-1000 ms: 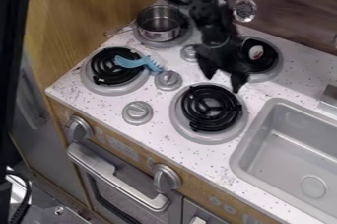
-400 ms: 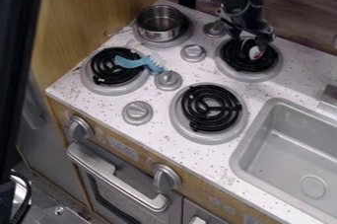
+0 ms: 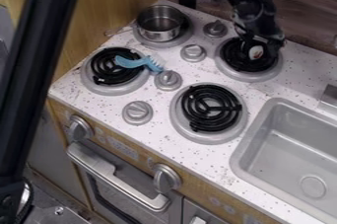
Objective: Put the object from the upper right burner to the lower right burner
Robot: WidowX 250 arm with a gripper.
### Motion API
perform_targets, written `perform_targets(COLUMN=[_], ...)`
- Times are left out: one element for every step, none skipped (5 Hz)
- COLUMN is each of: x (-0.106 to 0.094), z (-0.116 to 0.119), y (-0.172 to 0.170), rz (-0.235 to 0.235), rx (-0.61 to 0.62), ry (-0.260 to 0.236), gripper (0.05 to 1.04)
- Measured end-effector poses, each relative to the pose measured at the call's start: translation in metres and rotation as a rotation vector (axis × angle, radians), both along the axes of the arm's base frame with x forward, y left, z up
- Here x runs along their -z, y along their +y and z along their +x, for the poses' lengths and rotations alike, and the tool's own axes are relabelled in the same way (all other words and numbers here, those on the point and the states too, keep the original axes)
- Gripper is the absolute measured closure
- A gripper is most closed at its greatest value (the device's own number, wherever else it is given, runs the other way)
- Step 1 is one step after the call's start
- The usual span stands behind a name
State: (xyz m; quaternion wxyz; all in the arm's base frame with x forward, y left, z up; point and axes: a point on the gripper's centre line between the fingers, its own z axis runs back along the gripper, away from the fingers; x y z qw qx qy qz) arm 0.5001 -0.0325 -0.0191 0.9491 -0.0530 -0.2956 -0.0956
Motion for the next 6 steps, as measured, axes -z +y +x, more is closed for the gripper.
perform_targets(x=[0.005, 0.013, 0.011, 0.011, 0.018, 0.032], z=[0.01, 0.024, 0.038, 0.047, 0.054, 0.051], y=[0.001, 0.004, 0.007, 0.013, 0.02, 0.029], rz=[0.016, 0.025, 0.039, 0.045, 0.073, 0.104], rx=[-0.015, -0.032, -0.046, -0.066, -0.075, -0.092], ry=[-0.012, -0.026, -0.049, -0.066, -0.057, -0.007], gripper=[0.085, 0.085, 0.085, 0.085, 0.086, 0.085])
